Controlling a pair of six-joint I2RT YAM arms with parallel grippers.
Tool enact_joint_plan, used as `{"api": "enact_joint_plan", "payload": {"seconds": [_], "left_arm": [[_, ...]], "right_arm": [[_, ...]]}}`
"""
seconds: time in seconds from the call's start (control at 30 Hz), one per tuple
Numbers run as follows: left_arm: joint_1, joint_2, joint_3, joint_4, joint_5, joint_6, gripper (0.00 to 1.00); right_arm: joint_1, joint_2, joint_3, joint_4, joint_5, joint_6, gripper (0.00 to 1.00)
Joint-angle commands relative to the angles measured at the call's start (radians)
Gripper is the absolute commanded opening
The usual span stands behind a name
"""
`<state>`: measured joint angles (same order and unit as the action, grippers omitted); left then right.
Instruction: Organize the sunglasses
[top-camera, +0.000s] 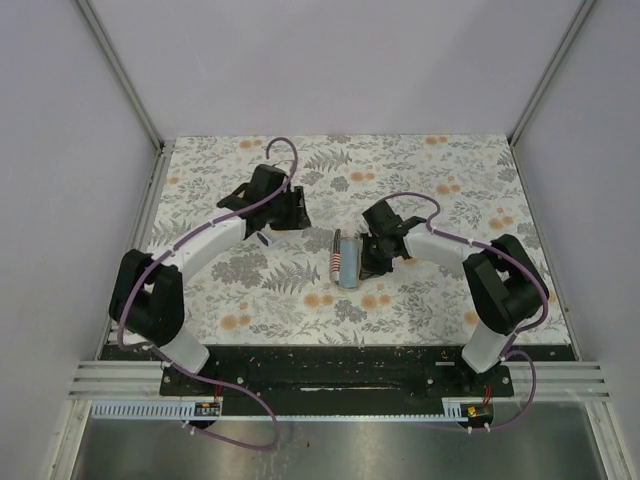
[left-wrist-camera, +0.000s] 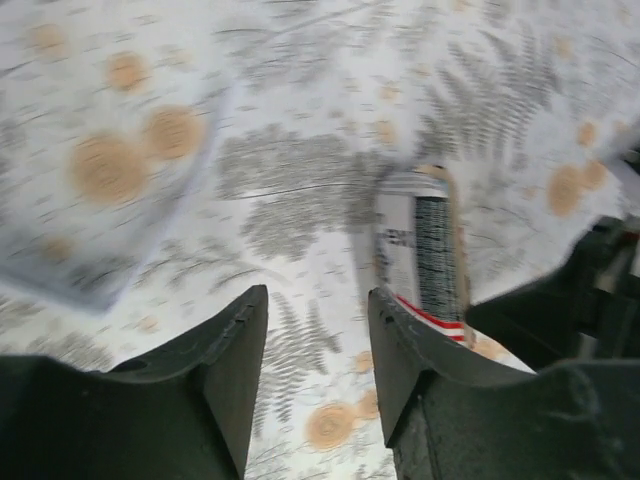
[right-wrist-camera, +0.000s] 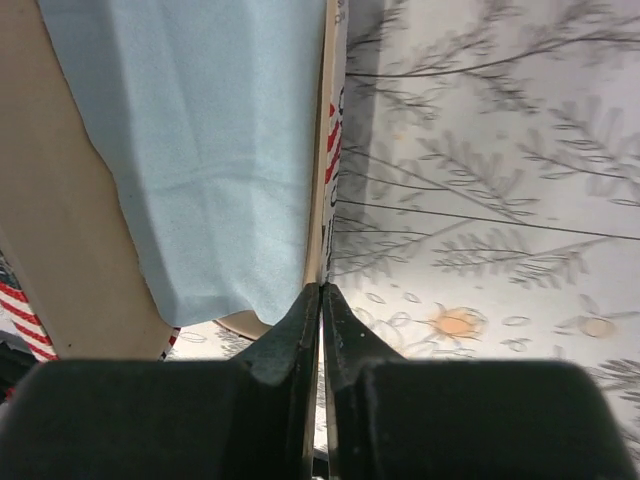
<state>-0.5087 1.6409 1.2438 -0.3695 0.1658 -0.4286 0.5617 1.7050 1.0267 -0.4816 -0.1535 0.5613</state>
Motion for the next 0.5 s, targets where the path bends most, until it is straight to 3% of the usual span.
{"api": "enact_joint_plan", "payload": {"seconds": [0.0,0.1,0.13,0.17,0.2,0.33,0.47], "left_arm": [[0.103,-0.148,-0.118,0.000,-0.161,-0.053,0.50],[0.168,-0.234,-0.219,0.036,-0.238,-0.113,0.58],[0.180,-0.262,-0.249,0.056,-0.250,-0.137,0.66],[0.197,-0.283,-0.283,0.075,-0.264,-0.159,0.87],[0.214,-0.302,-0.308,0.093,-0.273,-0.176,0.97],[0.292,-0.283,-0.337,0.122,-0.275,-0.220,0.99],[0.305,-0.158,-0.247,0.092,-0.301,-0.216,0.99]], "right_arm": [[0.069,0.041,0.062,0.086,-0.031,0.086,0.05],[0.139,0.079,0.090,0.113,-0.029,0.127,0.05],[0.156,0.096,0.101,0.121,-0.031,0.138,0.05],[0.174,0.108,0.111,0.127,-0.032,0.149,0.05],[0.190,0.125,0.121,0.133,-0.034,0.160,0.05],[0.237,0.154,0.151,0.150,-0.038,0.184,0.05],[0.267,0.165,0.171,0.149,-0.040,0.195,0.08]]}}
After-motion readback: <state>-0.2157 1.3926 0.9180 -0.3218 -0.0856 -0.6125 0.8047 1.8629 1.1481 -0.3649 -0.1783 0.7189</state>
